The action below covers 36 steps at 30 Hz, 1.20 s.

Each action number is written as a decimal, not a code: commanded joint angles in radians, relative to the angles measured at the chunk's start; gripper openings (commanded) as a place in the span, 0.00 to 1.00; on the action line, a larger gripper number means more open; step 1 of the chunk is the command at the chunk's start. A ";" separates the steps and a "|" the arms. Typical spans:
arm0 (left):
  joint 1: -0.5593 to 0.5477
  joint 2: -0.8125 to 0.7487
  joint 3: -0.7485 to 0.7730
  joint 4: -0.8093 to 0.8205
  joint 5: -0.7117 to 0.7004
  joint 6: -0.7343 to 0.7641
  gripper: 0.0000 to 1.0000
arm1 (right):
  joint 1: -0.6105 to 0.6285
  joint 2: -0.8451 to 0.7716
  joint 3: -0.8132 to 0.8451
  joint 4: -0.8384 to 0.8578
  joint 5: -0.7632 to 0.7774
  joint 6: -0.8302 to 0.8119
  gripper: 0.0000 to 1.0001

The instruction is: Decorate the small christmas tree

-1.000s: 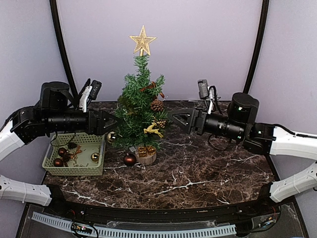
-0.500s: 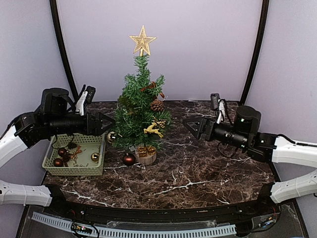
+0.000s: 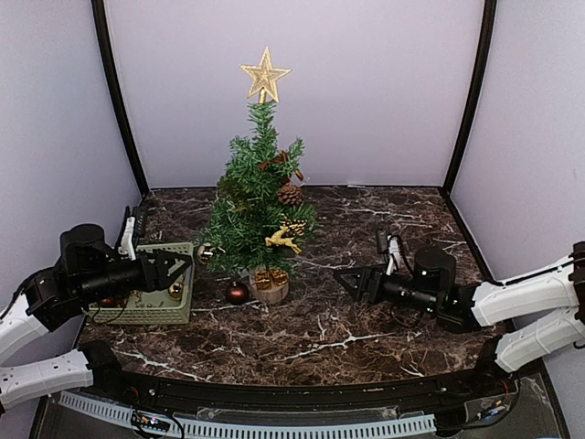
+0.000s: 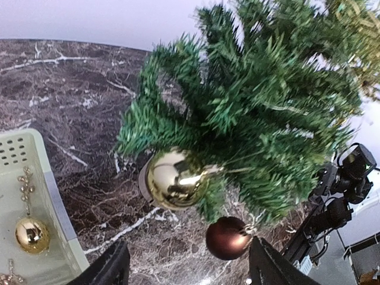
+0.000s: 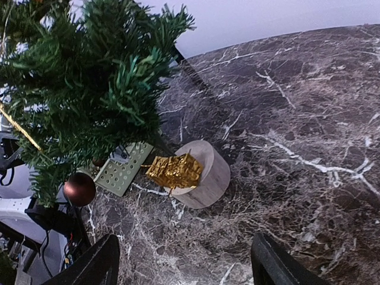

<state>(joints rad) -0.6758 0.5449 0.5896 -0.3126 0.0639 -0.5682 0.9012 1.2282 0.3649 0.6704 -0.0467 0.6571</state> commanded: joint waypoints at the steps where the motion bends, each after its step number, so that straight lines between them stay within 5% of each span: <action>1: 0.006 -0.008 -0.121 0.122 0.076 -0.076 0.69 | 0.053 0.103 0.015 0.232 0.015 0.026 0.74; 16: -0.020 0.092 -0.425 0.607 0.161 -0.168 0.51 | 0.130 0.641 0.216 0.693 -0.112 0.359 0.48; 27: -0.069 0.257 -0.448 0.850 0.074 -0.138 0.59 | 0.146 0.728 0.323 0.646 -0.126 0.380 0.45; 36: -0.074 0.368 -0.460 0.910 0.024 -0.187 0.53 | 0.152 0.679 0.243 0.608 0.004 0.376 0.39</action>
<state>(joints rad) -0.7448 0.9031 0.1444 0.5476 0.1268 -0.7292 1.0439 1.9522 0.6724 1.2758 -0.1352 1.0340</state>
